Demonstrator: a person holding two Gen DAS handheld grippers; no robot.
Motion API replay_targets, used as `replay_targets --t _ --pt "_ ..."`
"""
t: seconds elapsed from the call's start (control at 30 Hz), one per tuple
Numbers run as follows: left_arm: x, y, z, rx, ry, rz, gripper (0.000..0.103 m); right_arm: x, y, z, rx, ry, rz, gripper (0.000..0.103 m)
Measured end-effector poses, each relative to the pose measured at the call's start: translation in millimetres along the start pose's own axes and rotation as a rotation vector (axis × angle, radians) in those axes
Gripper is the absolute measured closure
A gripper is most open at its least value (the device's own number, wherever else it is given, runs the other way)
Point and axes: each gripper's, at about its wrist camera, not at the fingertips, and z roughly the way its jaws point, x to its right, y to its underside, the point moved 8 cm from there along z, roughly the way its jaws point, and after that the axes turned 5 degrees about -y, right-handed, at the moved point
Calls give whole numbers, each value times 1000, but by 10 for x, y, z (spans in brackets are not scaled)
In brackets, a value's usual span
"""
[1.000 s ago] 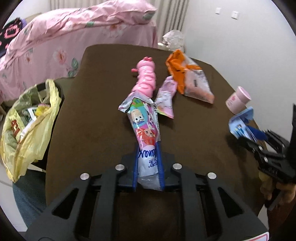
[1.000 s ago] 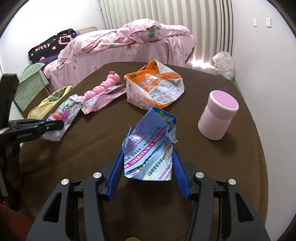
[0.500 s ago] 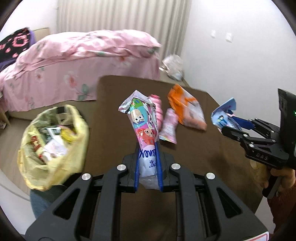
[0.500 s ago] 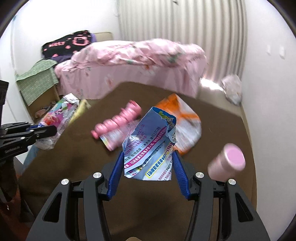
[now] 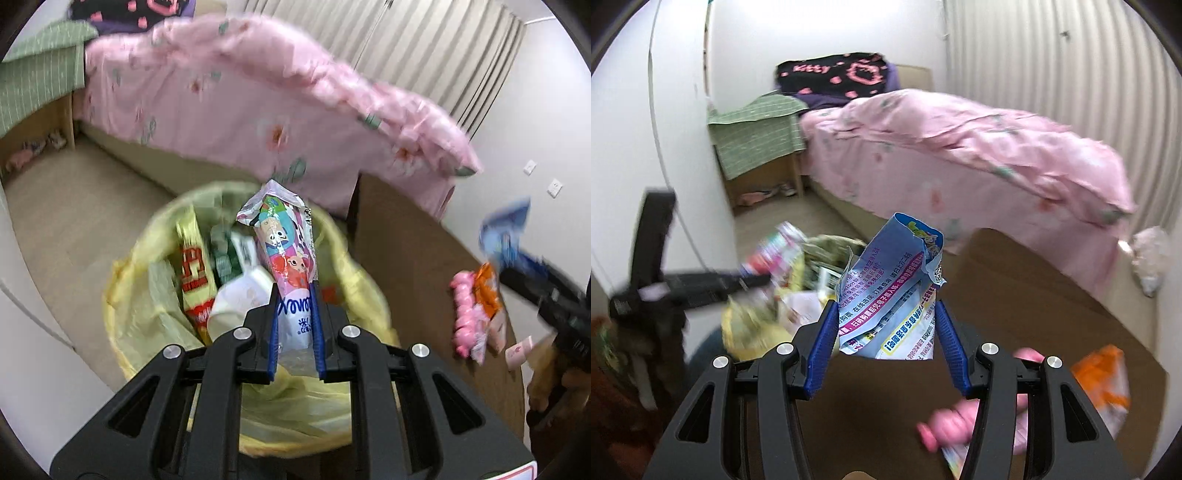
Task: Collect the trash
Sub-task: 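Carry both held wrappers over the yellow bag, then open both tools to drop the wrappers into the yellow bag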
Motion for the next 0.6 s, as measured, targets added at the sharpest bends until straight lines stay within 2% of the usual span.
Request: replay_targets --t 0.1,0.13,0.2,0.3,0.47,0.53,0.6 --pt "-53 180 309 -89 -75 40 89 -89 -97 337 -34 -32 -22 53" --pt "-92 221 396 -100 -111 55 89 -120 -112 438 -48 -41 -31 53" --pt "-209 256 455 -103 -138 32 89 -173 -128 593 -71 -58 -46 53" --pt "-314 226 446 -86 -136 -26 89 -219 -121 766 -95 -91 -61 53" --pt "-385 186 325 -47 -56 -137 88 -278 -94 993 -117 -121 -75 53" --pt "-452 131 241 -28 -38 -190 76 -286 -60 1069 -133 -128 -66 52" --pt "-467 78 146 -7 -27 -224 60 -288 -9 1151 -164 -141 -56 48"
